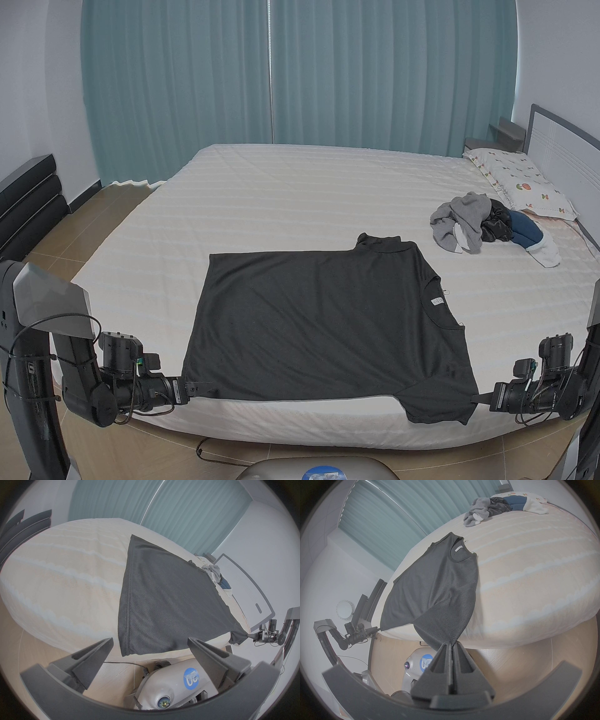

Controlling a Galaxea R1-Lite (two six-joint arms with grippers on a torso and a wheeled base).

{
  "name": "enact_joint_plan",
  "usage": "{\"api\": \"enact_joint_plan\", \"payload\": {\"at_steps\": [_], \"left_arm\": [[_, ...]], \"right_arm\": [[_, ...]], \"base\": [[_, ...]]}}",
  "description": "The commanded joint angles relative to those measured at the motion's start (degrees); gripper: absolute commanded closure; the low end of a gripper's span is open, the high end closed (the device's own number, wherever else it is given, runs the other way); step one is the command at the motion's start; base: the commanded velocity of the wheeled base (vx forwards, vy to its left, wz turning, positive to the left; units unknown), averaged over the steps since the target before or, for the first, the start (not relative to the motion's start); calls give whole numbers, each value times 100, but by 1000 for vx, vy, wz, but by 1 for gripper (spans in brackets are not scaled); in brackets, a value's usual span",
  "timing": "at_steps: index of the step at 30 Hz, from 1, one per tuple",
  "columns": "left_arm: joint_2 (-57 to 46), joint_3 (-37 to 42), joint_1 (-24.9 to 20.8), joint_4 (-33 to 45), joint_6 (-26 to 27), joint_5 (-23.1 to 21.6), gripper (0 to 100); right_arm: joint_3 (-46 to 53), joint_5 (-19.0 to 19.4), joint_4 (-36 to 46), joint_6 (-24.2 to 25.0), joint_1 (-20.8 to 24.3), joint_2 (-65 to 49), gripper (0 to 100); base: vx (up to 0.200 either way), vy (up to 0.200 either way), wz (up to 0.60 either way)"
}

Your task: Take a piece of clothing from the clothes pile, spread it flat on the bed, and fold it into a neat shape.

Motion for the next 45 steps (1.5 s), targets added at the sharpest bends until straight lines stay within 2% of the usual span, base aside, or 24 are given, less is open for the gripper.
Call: {"api": "enact_joint_plan", "payload": {"at_steps": [1,8,9,28,34,41,45], "left_arm": [[175,-161,-79,37,-23,-8,0],[227,-301,-141,55,-23,10,0],[227,-301,-141,64,-23,1,100],[-80,42,61,2,-32,19,100],[-274,358,61,-7,-6,19,100],[-362,428,211,2,100,19,100],[-370,437,281,-7,232,36,100]], "right_arm": [[101,5,-33,-3,0,4,100],[101,5,-121,5,0,57,100],[101,5,-121,5,0,57,100],[101,5,-51,23,0,-13,100],[101,-4,283,-56,26,-101,100],[101,-4,1162,-610,-27,-558,100],[101,-4,1162,-636,-88,-690,100]], "base": [[0,0,0],[0,0,0],[0,0,0],[0,0,0],[0,0,0],[0,0,0],[0,0,0]]}}
